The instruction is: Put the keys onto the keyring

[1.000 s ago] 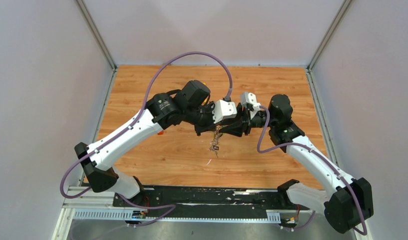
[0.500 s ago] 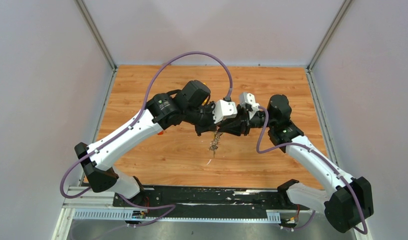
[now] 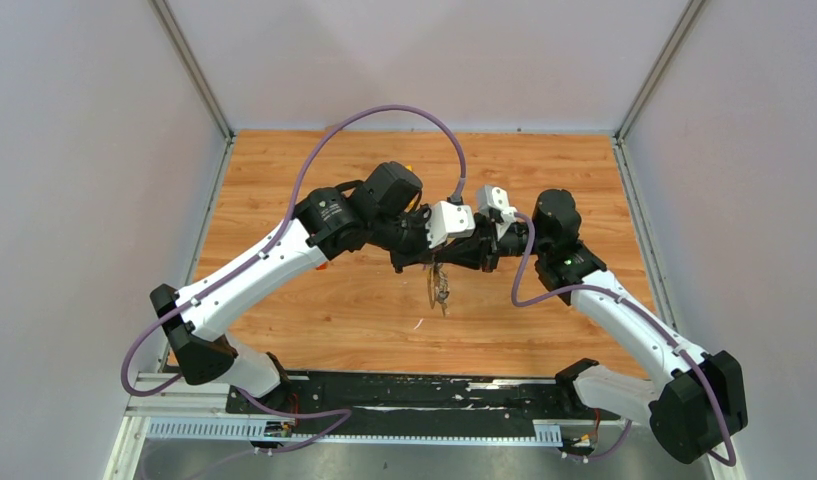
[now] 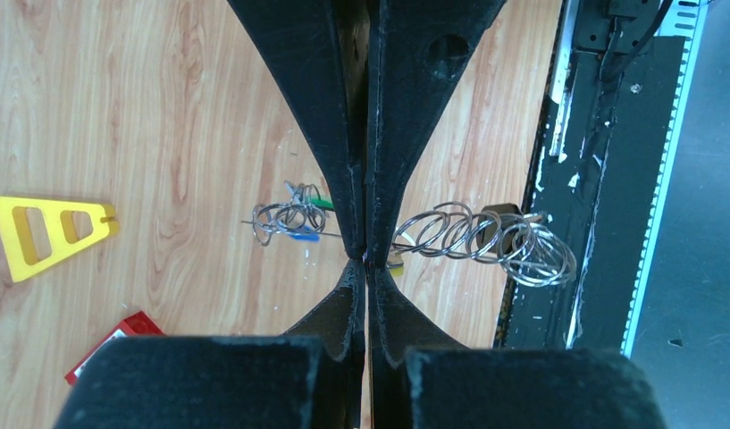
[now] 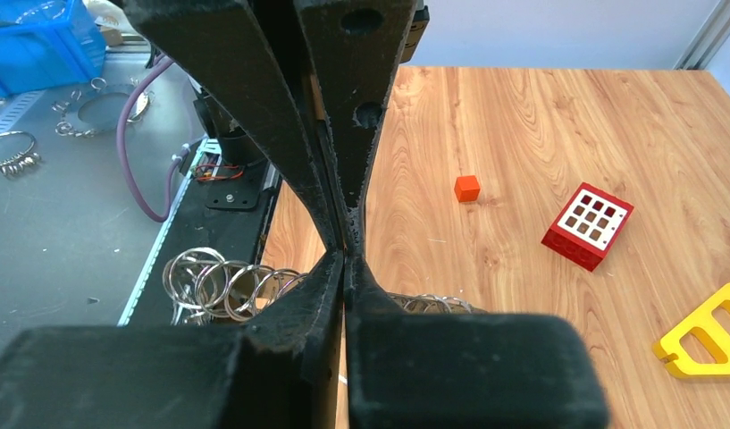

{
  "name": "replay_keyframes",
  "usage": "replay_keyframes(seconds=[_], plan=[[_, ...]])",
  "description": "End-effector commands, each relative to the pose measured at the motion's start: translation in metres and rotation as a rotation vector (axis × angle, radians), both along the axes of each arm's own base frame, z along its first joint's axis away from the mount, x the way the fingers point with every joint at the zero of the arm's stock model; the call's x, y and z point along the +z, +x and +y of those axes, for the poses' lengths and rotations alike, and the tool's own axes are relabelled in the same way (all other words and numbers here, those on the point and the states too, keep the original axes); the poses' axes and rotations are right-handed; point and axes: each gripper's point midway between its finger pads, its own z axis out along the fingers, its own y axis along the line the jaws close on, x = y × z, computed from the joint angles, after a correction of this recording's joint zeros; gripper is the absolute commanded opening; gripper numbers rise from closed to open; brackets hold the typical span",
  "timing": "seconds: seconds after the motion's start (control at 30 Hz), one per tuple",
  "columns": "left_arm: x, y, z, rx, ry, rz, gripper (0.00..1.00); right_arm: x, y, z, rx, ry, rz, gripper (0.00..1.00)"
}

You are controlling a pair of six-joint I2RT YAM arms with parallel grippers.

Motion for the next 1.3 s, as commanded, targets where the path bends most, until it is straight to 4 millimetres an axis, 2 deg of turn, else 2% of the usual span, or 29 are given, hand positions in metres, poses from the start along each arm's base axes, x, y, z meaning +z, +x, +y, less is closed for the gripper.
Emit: replay_keyframes(seconds=[0.0,0.63,0.87,0.97,1.27], plan=[[0.015,-0.004,-0.011,-0.015,-0.072,-0.006,0.0,0.011,0.003,0.003,-0.003,0.015,-0.05,0.0],[0.039,-0.012,-0.007,-0.06,-0.19,-0.084,0.0,0.02,0.004,-0.004,-0.034,-0.001,-0.088,0.0],[0.04,-0.014,0.003,-0.085,-0.209,-0.143,0.3,0.028,0.001,-0.008,-0.037,0.012,-0.104,0.0],[0.041,-0.013,0.006,-0.084,-0.216,-0.164,0.39,0.029,0.001,-0.009,-0.035,0.015,-0.1,0.0],[0.035,-0.005,0.002,-0.074,-0.245,-0.207,0.4,0.036,-0.005,-0.011,-0.011,0.034,-0.091,0.0]])
